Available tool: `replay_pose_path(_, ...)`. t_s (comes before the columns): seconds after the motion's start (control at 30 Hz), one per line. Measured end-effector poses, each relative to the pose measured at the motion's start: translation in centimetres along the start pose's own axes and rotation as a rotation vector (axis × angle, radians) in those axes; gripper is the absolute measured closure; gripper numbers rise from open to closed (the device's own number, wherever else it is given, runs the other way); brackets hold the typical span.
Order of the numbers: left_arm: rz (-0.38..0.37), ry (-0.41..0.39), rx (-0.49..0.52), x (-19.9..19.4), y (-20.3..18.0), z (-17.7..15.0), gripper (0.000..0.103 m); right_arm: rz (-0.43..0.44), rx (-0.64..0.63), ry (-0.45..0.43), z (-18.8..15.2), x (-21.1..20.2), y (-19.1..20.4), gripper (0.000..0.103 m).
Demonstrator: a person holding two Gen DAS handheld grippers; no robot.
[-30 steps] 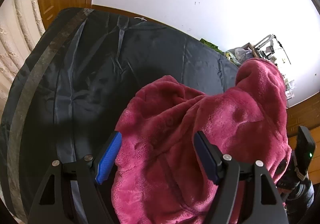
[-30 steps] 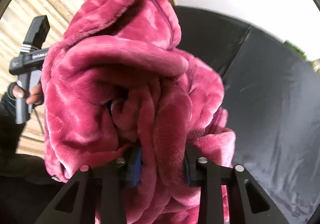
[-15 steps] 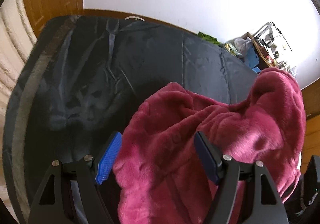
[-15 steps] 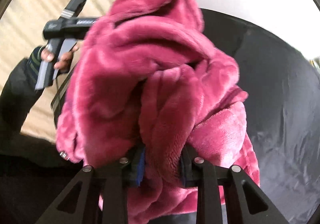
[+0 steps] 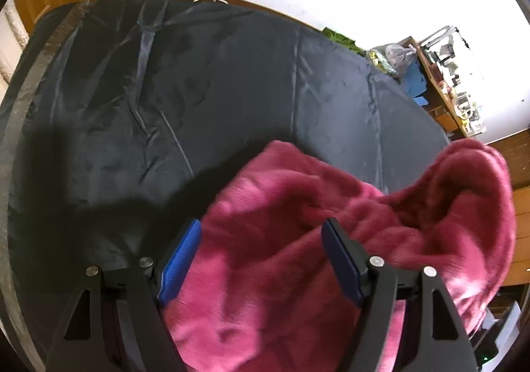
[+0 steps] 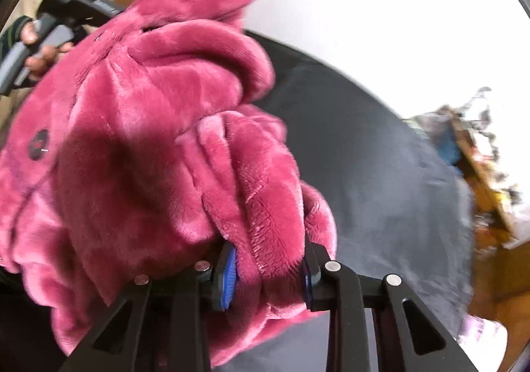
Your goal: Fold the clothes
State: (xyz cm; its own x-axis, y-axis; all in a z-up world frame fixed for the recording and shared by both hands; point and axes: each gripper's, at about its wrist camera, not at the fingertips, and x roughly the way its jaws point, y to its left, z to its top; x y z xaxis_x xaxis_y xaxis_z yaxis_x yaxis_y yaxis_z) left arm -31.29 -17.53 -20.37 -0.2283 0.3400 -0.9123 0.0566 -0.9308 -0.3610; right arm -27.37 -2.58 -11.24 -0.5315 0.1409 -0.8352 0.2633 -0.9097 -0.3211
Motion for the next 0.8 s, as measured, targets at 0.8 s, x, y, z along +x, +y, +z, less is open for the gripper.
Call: replay_pose_path(0.8, -0.058, 0.073, 0.115, 2.8, -6.2, -4.9, 0.025, -0.605, 0.049, -0.448, 4.0, -11.9, -4.8, 0.072)
